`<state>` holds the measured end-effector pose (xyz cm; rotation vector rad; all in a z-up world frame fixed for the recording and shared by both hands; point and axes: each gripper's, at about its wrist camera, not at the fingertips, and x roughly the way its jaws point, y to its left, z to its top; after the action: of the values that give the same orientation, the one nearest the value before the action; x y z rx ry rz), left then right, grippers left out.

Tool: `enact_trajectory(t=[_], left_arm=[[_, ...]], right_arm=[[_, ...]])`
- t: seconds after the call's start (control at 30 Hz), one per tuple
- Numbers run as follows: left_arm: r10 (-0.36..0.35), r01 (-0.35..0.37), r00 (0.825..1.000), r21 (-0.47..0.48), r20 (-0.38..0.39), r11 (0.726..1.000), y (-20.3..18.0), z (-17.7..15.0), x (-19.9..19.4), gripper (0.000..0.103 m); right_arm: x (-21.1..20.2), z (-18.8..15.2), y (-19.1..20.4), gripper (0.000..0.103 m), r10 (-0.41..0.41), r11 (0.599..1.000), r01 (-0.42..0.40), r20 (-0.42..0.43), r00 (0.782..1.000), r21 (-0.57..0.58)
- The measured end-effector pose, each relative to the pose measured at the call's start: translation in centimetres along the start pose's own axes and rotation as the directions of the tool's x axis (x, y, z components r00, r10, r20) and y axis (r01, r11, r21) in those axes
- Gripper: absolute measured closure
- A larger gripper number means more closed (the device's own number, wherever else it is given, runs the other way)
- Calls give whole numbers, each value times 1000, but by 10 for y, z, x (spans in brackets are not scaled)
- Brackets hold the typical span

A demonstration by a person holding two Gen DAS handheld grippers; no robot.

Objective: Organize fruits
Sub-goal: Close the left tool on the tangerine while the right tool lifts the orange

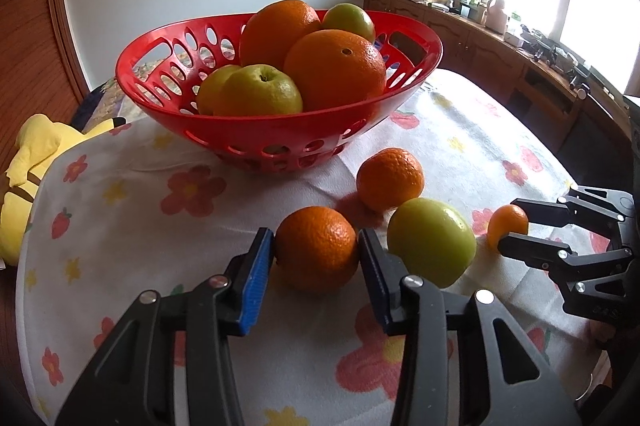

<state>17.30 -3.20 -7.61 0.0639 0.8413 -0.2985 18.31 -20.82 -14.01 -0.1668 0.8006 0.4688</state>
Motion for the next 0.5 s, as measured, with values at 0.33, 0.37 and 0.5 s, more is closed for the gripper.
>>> enact_trajectory(t=[0.33,0.37,0.5], left_arm=[[-8,8,998,4,66,1000,-1,6,-27,61],[-9,9,997,5,78,1000,0,8,-32,61],[-13,12,992,7,126,1000,1,19,-52,61]], right_arm=[[0,1,0,65,-5,1000,5,-1,1000,1],[0,2,0,65,-4,1000,4,0,1000,0],[-8,10,-1,65,-6,1000,6,22,1000,-7]])
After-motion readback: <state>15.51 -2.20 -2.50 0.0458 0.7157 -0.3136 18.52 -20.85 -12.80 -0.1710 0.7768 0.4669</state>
